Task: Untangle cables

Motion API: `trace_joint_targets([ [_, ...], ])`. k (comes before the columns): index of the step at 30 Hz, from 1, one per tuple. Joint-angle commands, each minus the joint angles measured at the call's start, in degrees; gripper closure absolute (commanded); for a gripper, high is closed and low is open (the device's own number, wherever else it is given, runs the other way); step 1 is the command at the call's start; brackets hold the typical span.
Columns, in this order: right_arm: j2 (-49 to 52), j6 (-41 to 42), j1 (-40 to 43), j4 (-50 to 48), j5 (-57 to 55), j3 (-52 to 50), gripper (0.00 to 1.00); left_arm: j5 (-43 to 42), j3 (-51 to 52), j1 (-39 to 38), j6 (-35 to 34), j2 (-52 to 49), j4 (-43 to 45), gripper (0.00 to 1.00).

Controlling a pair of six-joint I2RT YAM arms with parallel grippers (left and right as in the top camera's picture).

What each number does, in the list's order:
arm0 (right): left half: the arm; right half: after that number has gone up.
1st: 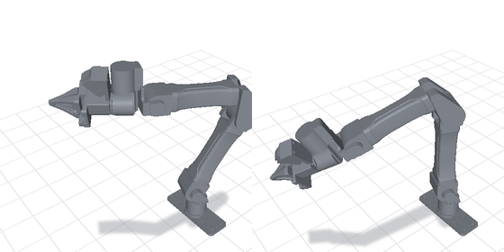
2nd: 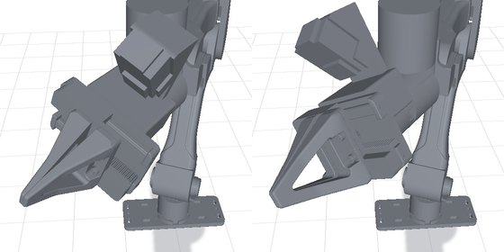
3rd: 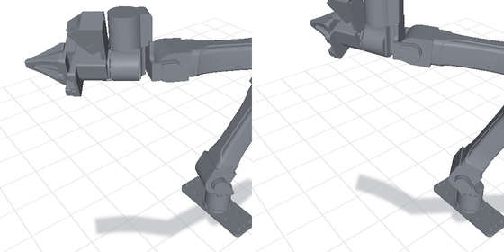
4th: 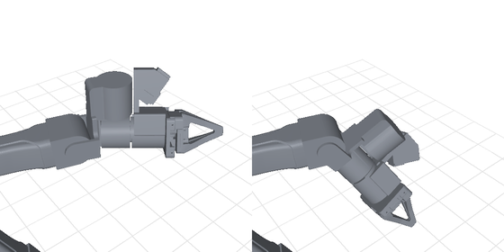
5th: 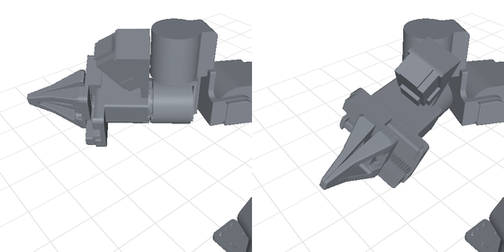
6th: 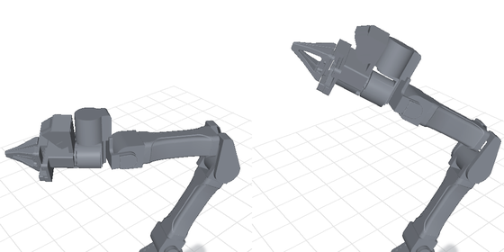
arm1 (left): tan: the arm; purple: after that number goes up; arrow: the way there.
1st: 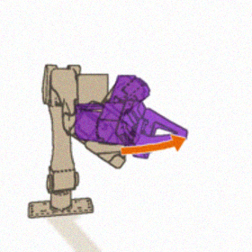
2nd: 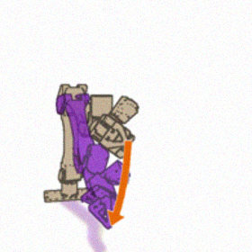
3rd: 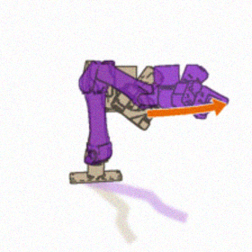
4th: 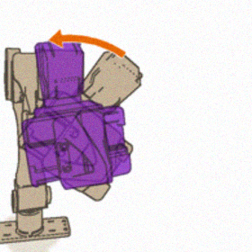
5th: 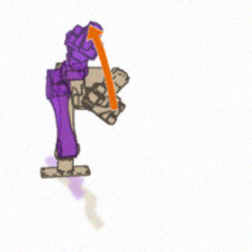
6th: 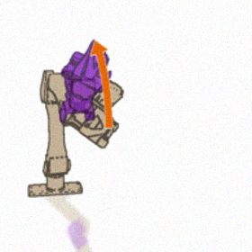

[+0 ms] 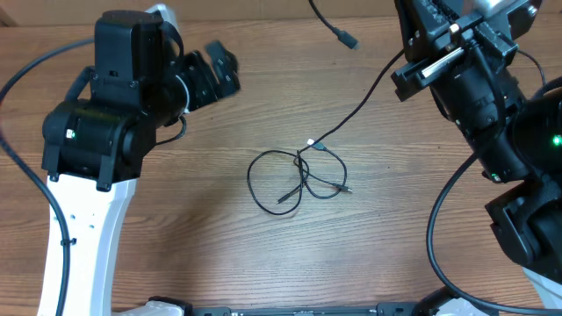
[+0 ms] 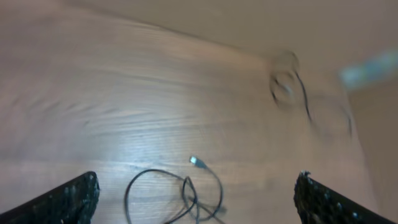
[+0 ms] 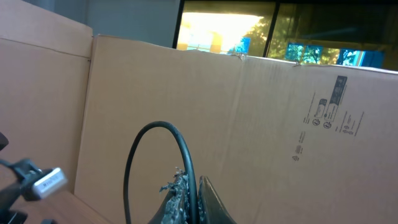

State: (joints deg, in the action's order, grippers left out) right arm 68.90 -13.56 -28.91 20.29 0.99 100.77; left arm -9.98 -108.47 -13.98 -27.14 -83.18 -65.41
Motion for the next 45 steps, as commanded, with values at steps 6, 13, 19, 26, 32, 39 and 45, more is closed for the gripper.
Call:
trace_joint_targets([
  [6,-0.42,0.52,0.15,-0.02,-0.96,1.31,0.96,-20.37,-0.33,-6.58,55.49,-5.46,-6.71,0.00],
  [13,-0.42,0.50,0.17,-0.02,-0.98,1.31,0.96,-19.67,-0.33,-8.22,63.43,-13.68,-6.88,0.05],
  [19,-0.42,0.48,0.17,-0.02,-1.51,1.31,0.96,-22.60,-0.33,-8.28,70.53,-21.79,-10.34,0.05],
  [26,-0.42,0.46,0.17,0.02,-2.49,1.31,0.96,-30.86,-0.33,-8.35,78.23,-26.84,-13.03,0.05],
  [32,-0.42,0.24,0.17,0.98,-4.28,1.31,0.96,-35.54,-0.33,-8.48,82.14,-26.97,-13.53,0.05],
  [39,-0.42,0.00,0.17,1.73,-6.16,1.31,0.96,-29.66,-0.33,-7.58,84.37,-26.97,-14.51,0.09],
  [45,-0.42,0.00,0.17,1.73,-8.96,1.31,0.96,-27.19,-0.33,-4.39,84.35,-26.97,-14.51,0.11],
])
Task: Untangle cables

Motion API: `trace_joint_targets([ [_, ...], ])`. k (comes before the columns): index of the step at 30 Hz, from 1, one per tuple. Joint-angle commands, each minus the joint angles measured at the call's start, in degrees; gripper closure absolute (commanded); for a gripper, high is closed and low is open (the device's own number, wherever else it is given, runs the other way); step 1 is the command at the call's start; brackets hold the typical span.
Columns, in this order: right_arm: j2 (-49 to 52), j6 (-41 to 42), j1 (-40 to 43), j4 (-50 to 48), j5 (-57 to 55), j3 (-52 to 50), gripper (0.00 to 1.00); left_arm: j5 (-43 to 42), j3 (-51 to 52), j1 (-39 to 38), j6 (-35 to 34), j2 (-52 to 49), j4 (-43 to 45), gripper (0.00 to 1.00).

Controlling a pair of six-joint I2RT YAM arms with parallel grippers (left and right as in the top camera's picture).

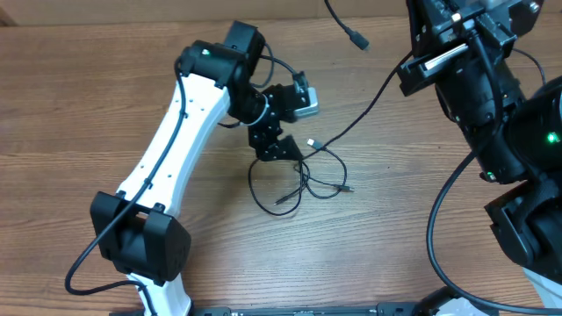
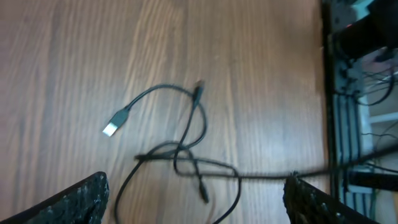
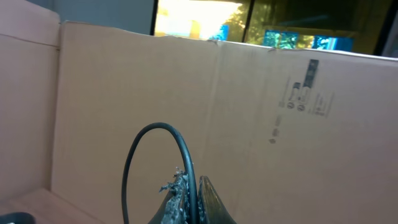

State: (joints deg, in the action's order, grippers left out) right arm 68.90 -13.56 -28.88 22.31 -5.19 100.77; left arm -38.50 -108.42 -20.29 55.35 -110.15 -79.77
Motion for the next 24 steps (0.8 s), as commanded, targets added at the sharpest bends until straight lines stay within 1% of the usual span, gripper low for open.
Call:
trace_joint_targets([
  [1,-0.42,0.00,0.15,-0.20,-2.75,1.31,0.96,0.85,-0.37,2.43,1.88,0.02,-0.15,0.10],
  [3,-0.42,0.02,0.15,-0.04,-2.75,1.31,0.96,-1.29,-0.37,3.21,2.01,0.00,-0.22,0.11],
  [5,-0.42,0.02,0.15,0.13,-2.75,1.31,0.96,-5.92,-0.37,3.63,5.42,0.00,-1.77,0.10],
  [9,-0.42,0.04,0.15,0.15,-2.75,1.31,0.96,-12.24,-0.37,2.95,16.81,0.00,-8.07,0.09],
  [16,-0.42,0.09,0.15,0.35,-2.73,1.31,0.96,-12.59,-0.37,-1.11,17.16,0.00,-8.52,0.09],
  [18,-0.42,0.07,0.15,0.55,-2.73,1.31,0.96,-12.59,-0.37,-2.40,17.16,0.00,-8.46,0.11],
  [19,-0.42,0.09,0.15,0.63,-2.73,1.31,0.96,-12.35,-0.37,-3.02,17.18,0.00,-8.35,0.14],
  [20,-0.42,0.09,0.15,0.72,-2.73,1.31,0.96,-12.11,-0.37,-3.58,17.18,0.00,-8.04,0.23],
  [21,-0.42,0.09,0.15,0.76,-2.73,1.31,0.96,-11.96,-0.37,-4.00,17.18,0.00,-7.78,0.41],
  [22,-0.42,0.09,0.15,0.79,-2.73,1.31,0.96,-11.96,-0.37,-4.44,17.16,0.00,-7.56,0.44],
  [24,-0.42,0.09,0.15,0.79,-2.73,1.31,0.96,-11.96,-0.37,-5.25,17.16,0.00,-7.08,0.44],
])
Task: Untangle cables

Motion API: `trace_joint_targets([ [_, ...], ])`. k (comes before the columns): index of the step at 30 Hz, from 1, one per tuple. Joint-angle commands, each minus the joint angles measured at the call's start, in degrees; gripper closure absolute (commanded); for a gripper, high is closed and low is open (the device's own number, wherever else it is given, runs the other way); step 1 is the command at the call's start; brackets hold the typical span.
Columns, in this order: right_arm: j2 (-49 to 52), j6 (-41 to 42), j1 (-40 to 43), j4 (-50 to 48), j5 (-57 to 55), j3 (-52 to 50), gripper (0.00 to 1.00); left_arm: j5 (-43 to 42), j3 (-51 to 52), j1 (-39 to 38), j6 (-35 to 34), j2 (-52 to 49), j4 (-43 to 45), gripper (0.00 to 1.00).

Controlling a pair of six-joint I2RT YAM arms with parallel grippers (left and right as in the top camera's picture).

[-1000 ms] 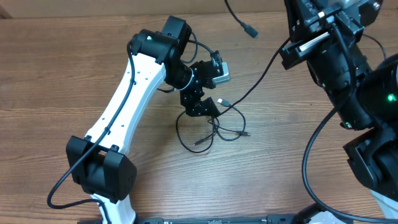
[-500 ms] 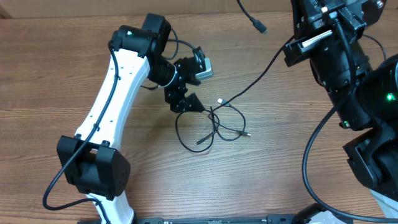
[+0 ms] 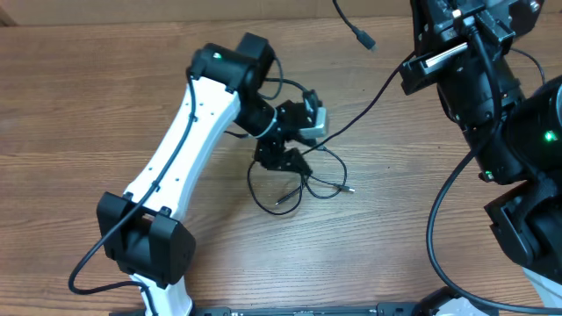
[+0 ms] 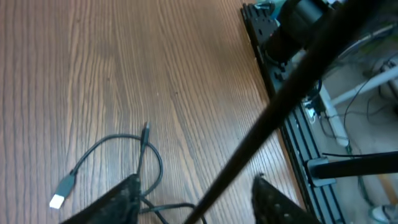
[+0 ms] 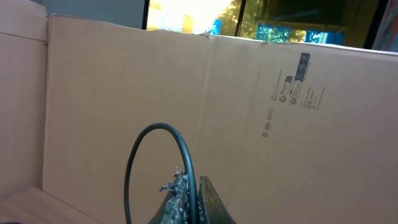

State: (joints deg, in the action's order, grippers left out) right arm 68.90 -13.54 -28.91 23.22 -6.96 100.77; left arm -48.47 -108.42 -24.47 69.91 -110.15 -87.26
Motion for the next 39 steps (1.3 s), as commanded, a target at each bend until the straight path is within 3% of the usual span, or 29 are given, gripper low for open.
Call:
trace_joint_targets([
  [1,-0.42,0.07,0.17,-0.13,-0.96,1.31,0.96,-1.99,-0.37,-1.46,2.60,0.00,0.63,0.44],
  [3,-0.42,0.04,0.17,0.02,-0.96,1.31,0.96,-1.97,-0.37,-1.86,2.60,0.00,0.94,0.50],
  [4,-0.42,0.04,0.17,0.11,-0.98,1.31,0.96,-1.95,-0.37,-1.88,2.58,0.00,1.16,0.62],
  [5,-0.42,0.04,0.17,0.17,-0.98,1.31,0.96,-1.92,-0.37,-1.84,2.62,0.00,1.27,0.84],
  [6,-0.42,0.04,0.17,0.28,-0.98,1.31,0.96,-1.86,-0.37,-1.81,2.58,0.00,1.42,0.96],
  [16,-0.42,0.07,0.17,0.52,-1.66,1.31,0.96,-2.19,-0.39,-1.70,0.15,0.22,0.46,0.96],
  [30,-0.09,1.81,0.17,9.49,-15.50,1.29,0.96,-1.90,-3.56,-1.70,-3.87,9.20,-1.68,0.96],
  [34,0.68,3.08,0.17,14.95,-17.73,1.29,0.96,2.75,-6.08,-1.64,-9.31,14.25,-0.35,0.96],
  [39,2.58,6.86,0.17,20.00,-17.88,1.25,0.96,10.08,-6.91,-0.46,-21.94,21.51,7.06,0.96],
])
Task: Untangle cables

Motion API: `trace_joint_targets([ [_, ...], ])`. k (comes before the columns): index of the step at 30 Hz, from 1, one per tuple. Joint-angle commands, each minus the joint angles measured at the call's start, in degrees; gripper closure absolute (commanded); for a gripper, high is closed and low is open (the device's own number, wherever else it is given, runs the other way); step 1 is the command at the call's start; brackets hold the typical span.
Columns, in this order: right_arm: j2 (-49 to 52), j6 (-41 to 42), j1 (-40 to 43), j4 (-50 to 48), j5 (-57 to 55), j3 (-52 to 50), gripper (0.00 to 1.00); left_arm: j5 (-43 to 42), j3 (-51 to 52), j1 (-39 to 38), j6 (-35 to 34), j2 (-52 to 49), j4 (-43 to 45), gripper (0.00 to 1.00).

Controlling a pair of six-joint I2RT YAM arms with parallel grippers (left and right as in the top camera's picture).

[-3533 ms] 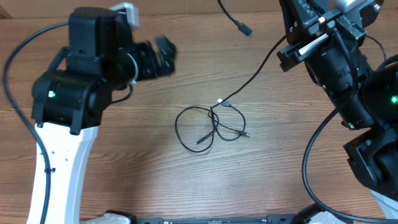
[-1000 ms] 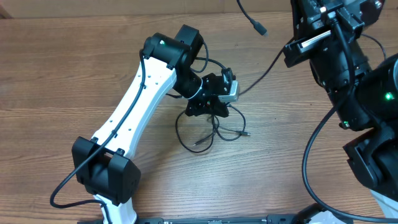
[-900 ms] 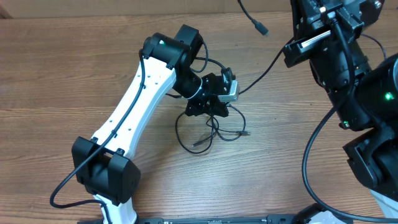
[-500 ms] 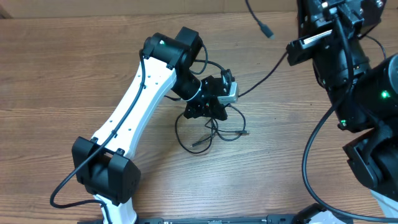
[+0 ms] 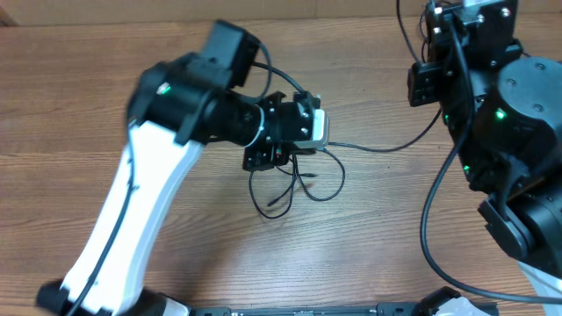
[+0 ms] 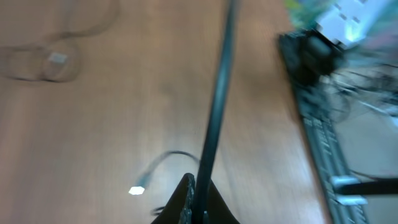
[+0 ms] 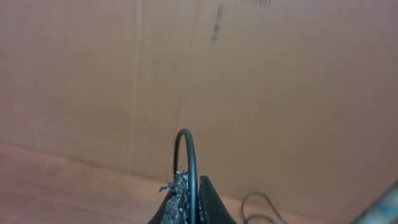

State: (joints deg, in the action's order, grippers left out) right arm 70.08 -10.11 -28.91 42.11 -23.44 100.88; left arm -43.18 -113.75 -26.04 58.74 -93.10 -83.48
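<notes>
A thin black cable lies in tangled loops (image 5: 283, 186) on the wooden table (image 5: 132, 105); its white-tipped plug (image 6: 137, 190) shows blurred in the left wrist view. A thicker black cable (image 5: 386, 149) runs from the tangle's upper edge rightwards to the right arm. My left gripper (image 6: 200, 204) is shut on this thicker cable (image 6: 217, 81) just above the tangle, and in the overhead view the left gripper (image 5: 294, 149) sits at the loops' top edge. My right gripper (image 7: 191, 194) is shut on the same cable, which arches (image 7: 185, 149) over its fingers.
A cardboard wall (image 7: 280, 74) stands behind the table. The right arm's bulky body (image 5: 518, 132) fills the right side, with its own black supply cable (image 5: 430, 237) hanging in a curve. A black rail (image 6: 311, 93) lies along the table's edge.
My left gripper, then open astride the thicker cable, is now shut on it. The right arm has shifted; the cable now runs low and level between both grippers, and its free plug end is out of sight.
First my left arm stood far left, open, while the right gripper held the thicker cable up at the back right. Then the left gripper was open over the tangle, then astride the thicker cable. Now both grippers hold that cable.
</notes>
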Motion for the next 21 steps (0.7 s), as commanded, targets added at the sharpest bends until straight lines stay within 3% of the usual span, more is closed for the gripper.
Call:
trace_joint_targets([
  [1,1.90,4.24,0.17,1.77,-1.38,1.14,0.96,5.62,-1.57,1.42,-13.90,5.62,5.25,0.96],
  [8,5.44,5.86,0.15,4.74,0.22,1.14,0.91,15.67,-1.57,2.14,-32.26,11.34,16.06,0.96],
  [12,6.67,5.86,0.15,6.14,1.97,1.14,0.74,21.66,-1.57,2.14,-38.75,12.94,19.19,0.96],
  [17,7.21,5.88,0.17,7.02,2.12,1.14,0.41,25.59,-1.57,2.14,-44.00,13.57,21.44,0.96],
  [18,7.23,5.86,0.17,7.13,2.10,1.14,0.13,25.92,-1.57,2.14,-44.72,13.57,21.81,0.96],
  [19,7.23,5.86,0.17,7.30,2.10,1.14,0.02,25.97,-1.57,2.14,-45.11,13.57,22.10,0.96],
  [21,7.23,5.86,0.17,7.52,2.08,1.14,0.00,26.01,-1.57,2.14,-45.83,13.57,22.69,0.96],
])
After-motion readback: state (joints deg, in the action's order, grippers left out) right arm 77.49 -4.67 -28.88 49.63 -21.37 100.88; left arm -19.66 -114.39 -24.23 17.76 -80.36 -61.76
